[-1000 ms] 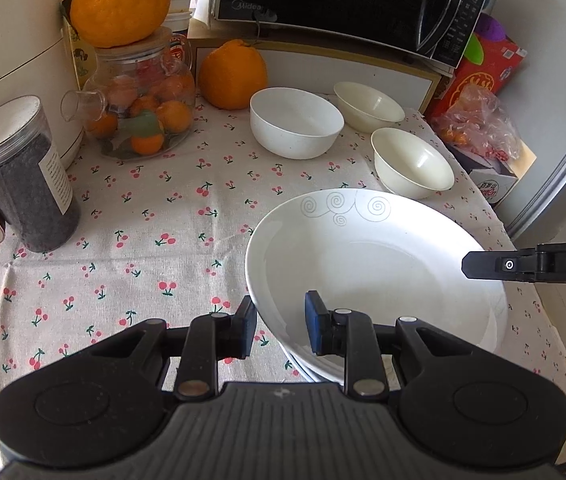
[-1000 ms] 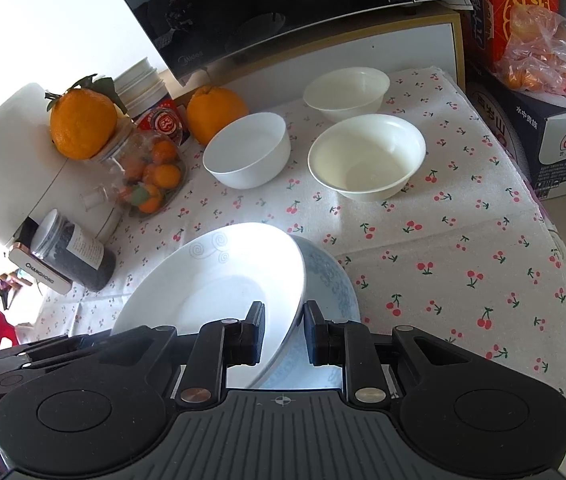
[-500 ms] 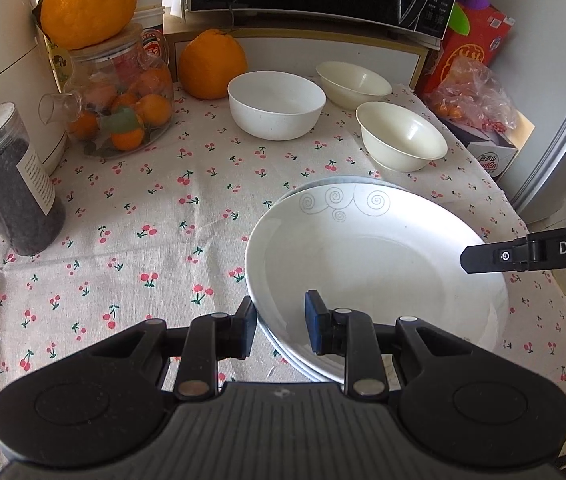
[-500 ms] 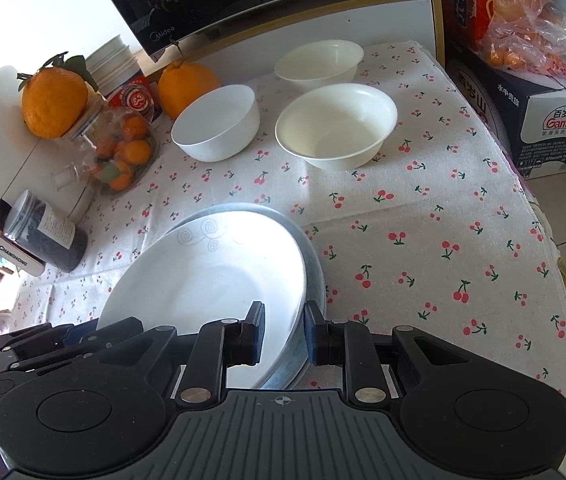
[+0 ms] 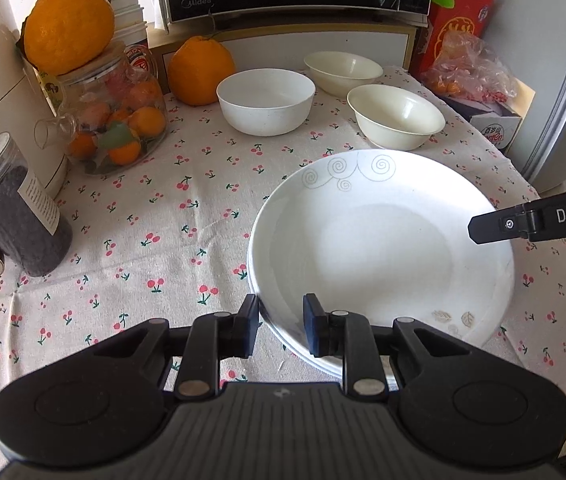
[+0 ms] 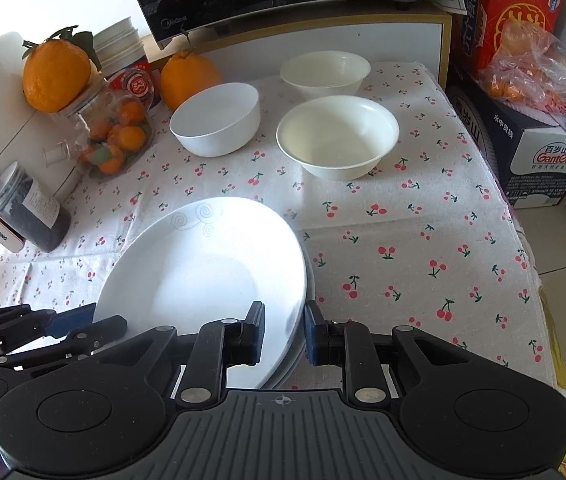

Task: Organize plates and bowls
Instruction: 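Carry the white plate with both tools onto the blue-patterned stack, then open both tools to release the white plate and pull back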

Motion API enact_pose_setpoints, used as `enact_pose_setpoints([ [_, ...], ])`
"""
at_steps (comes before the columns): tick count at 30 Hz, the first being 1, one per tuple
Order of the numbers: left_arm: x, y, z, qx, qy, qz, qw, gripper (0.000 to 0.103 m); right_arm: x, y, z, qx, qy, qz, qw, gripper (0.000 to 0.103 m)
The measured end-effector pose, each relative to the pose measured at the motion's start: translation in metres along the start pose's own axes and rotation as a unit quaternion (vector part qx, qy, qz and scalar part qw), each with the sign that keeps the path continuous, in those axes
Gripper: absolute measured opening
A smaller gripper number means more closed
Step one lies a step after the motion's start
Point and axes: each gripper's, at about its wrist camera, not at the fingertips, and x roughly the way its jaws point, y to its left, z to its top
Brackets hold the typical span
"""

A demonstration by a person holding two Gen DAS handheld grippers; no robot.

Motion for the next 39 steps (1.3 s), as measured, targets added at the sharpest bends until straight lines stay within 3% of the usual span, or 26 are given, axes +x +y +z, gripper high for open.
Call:
enact_pose_setpoints([
  [16, 0.000, -0.001, 0.001, 0.005, 0.004, 0.006, 1.0000, 0.018, 0.003, 0.005, -0.003, -0.023, 0.008, -0.016, 1.000, 0.021],
  [34, 0.001, 0.000, 0.002, -0.003, 0.009, 0.007, 0.9999, 0.017, 0.007, 0.025, -0.009, -0.109, 0.005, -0.070, 0.992, 0.021],
  [38, 0.001, 0.002, 0.003, -0.011, 0.010, -0.002, 0.9999, 0.022, 0.007, 0.026, -0.006, -0.111, 0.001, -0.071, 0.991, 0.022],
  [39, 0.001, 0.002, 0.003, -0.014, 0.010, -0.002, 0.9998, 0.024, 0.007, 0.024, -0.005, -0.104, 0.001, -0.068, 0.992, 0.028],
])
